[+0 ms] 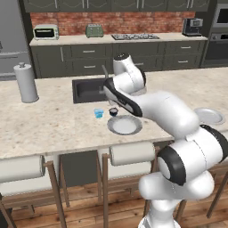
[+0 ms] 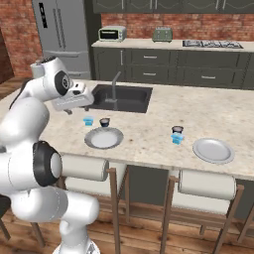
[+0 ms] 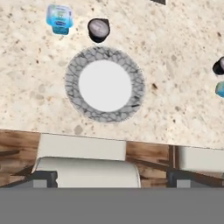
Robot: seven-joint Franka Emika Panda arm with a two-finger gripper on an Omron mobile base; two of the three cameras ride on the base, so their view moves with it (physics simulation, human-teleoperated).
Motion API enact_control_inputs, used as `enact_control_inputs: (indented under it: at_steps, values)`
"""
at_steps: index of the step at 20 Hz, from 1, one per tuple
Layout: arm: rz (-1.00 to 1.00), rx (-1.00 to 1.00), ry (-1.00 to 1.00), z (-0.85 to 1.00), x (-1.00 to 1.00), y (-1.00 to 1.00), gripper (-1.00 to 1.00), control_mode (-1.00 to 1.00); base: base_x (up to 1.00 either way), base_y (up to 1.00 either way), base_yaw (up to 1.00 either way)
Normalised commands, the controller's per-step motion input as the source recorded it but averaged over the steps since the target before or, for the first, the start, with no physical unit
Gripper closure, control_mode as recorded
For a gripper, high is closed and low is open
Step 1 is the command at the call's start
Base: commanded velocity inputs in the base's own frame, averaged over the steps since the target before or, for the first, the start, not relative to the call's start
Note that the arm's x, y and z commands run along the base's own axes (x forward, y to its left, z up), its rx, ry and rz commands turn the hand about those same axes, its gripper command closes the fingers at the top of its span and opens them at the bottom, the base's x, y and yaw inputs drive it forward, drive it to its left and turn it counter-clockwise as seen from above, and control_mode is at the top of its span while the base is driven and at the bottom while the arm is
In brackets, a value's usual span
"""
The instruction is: Place two yogurt containers on each plate.
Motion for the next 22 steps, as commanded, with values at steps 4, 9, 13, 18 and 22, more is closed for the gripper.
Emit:
enact_control_inputs:
  at_steps: [4,9,13,18,22]
  values:
    - [0.0,0.15,0.0,-0.42,0.45,-0.13,-1.0,-1.0,0.0,0.0,0.0]
    - [0.0,0.19,0.0,-0.45,0.46,-0.13,-1.0,-1.0,0.0,0.0,0.0]
    - [0.0,0.1,-0.07,-0.41,0.38,-0.02,-1.0,-1.0,0.0,0.0,0.0]
    - [0.0,0.0,-0.15,-0.44,0.26,0.0,-1.0,-1.0,0.0,0.0,0.0]
    - [0.0,0.0,-0.1,-0.26,0.39,0.01,-1.0,-1.0,0.0,0.0,0.0]
